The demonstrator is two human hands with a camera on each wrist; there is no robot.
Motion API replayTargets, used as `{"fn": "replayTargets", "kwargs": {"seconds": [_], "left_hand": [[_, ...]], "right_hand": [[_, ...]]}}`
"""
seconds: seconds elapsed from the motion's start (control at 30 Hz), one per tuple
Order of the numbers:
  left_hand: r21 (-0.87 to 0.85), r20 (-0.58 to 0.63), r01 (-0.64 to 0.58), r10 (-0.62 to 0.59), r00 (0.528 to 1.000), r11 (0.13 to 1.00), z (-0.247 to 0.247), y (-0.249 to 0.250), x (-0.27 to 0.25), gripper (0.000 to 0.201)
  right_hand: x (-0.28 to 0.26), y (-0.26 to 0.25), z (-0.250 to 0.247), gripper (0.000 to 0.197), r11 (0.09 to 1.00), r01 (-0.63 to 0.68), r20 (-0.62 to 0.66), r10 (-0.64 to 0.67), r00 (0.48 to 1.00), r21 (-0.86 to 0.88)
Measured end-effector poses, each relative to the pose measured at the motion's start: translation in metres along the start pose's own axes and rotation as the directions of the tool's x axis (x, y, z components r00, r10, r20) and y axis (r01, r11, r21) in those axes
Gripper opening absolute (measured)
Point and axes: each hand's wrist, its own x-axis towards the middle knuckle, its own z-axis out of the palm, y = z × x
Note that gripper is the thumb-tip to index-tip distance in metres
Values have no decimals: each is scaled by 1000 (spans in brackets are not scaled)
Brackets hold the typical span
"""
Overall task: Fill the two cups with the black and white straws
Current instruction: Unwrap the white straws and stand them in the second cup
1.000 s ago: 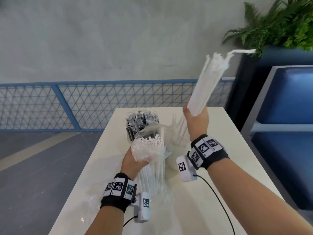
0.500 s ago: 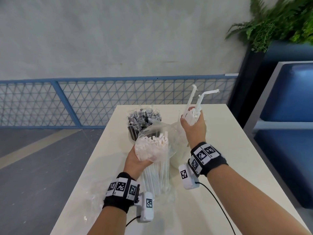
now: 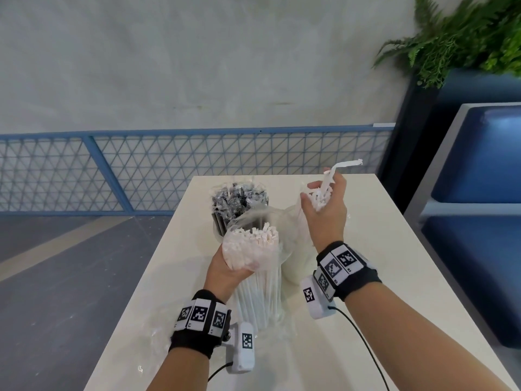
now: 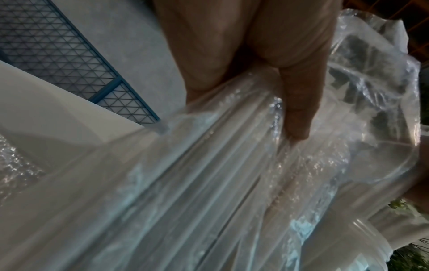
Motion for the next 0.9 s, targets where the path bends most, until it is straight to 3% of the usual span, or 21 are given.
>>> {"fn": "replayTargets", "kwargs": {"seconds": [0.13, 0.2, 0.27, 0.33, 0.4, 0.47, 0.53, 0.63, 0.73, 0.9], "left_hand": [[-16, 12, -17, 17, 1000, 1000, 1, 1, -1, 75], [1, 14, -22, 22, 1000, 1000, 1, 0, -1, 75], [6, 17, -20, 19, 1000, 1000, 1, 1, 0, 75], [5, 25, -23, 23, 999, 1000, 1, 1, -1, 73], [8, 22, -28, 27, 999, 1000, 1, 1, -1, 70], [14, 15, -26, 25, 1000, 1000, 1, 1, -1, 68], [18, 9, -23, 23, 1000, 1000, 1, 1, -1, 69], [20, 2, -17, 17, 1000, 1000, 2, 2, -1, 62], [20, 8, -16, 16, 1000, 1000, 3, 2, -2, 61], [18, 25, -22, 22, 999, 1000, 4, 4, -2, 64]], "right_hand": [[0, 10, -1, 9, 991, 30, 79, -20, 997, -128], [-1, 16, 0, 4, 982, 36, 115, -15, 993, -187], [-2, 17, 0, 14, 937, 142, 127, -106, 986, -318], [-1, 22, -4, 26, 831, 224, 96, -204, 974, -509], [-4, 27, -10, 51, 794, 159, 13, -187, 982, -587], [-10, 28, -16, 80, 898, 49, -28, -68, 997, -437], [-16, 28, -16, 103, 983, -83, -10, 83, 997, -166], [-15, 33, -14, 124, 984, -181, -31, 181, 983, -1], [-7, 37, -13, 126, 965, -259, 31, 260, 965, -31], [4, 39, -2, 111, 951, -209, 174, 251, 952, -227]]}}
